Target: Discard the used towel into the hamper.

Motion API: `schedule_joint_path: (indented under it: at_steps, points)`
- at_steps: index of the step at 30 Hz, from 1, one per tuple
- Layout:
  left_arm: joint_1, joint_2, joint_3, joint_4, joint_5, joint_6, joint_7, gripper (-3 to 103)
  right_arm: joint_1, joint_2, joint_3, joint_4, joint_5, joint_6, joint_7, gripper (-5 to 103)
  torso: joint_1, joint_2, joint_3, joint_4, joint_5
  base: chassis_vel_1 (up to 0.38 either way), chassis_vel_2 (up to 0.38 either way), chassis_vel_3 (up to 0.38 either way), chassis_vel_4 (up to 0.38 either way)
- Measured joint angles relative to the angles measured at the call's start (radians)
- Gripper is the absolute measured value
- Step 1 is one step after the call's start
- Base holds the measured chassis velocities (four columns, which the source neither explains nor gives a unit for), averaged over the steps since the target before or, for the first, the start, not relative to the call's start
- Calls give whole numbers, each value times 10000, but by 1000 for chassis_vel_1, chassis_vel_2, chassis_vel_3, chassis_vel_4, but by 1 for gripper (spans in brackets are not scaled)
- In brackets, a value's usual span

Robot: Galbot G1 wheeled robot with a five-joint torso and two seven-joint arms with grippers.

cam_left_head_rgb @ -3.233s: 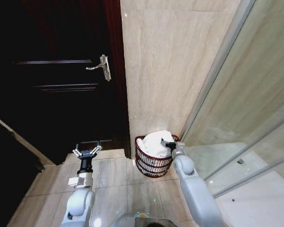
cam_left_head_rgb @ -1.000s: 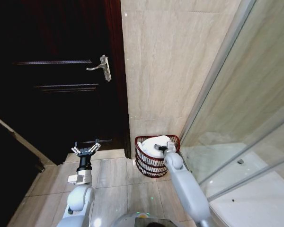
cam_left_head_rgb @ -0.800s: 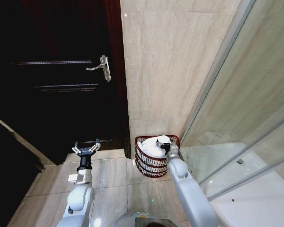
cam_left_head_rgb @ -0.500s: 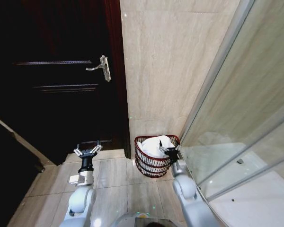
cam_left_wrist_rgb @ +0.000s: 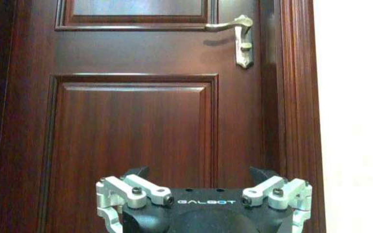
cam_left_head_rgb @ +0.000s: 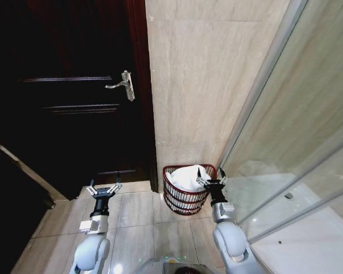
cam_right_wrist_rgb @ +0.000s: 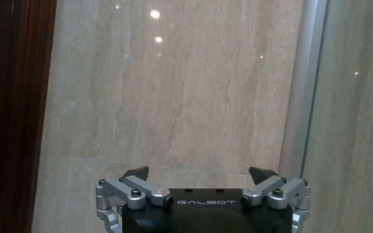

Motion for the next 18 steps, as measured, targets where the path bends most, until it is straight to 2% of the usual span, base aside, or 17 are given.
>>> schedule_joint_path:
  at_steps: [11, 18]
  points:
    - [-311, -105, -23, 340, 78, -176, -21, 100, -231, -73, -453, -266, -295, 438, 258, 100, 164, 376, 207, -2, 1, 14, 12, -11, -9]
    - [-654, 31, 122, 616, 118, 97, 3, 100, -20, 190, -486, -496, -322, 230, 338, 100, 273, 631, 353, -1, 2, 140, 137, -152, -158]
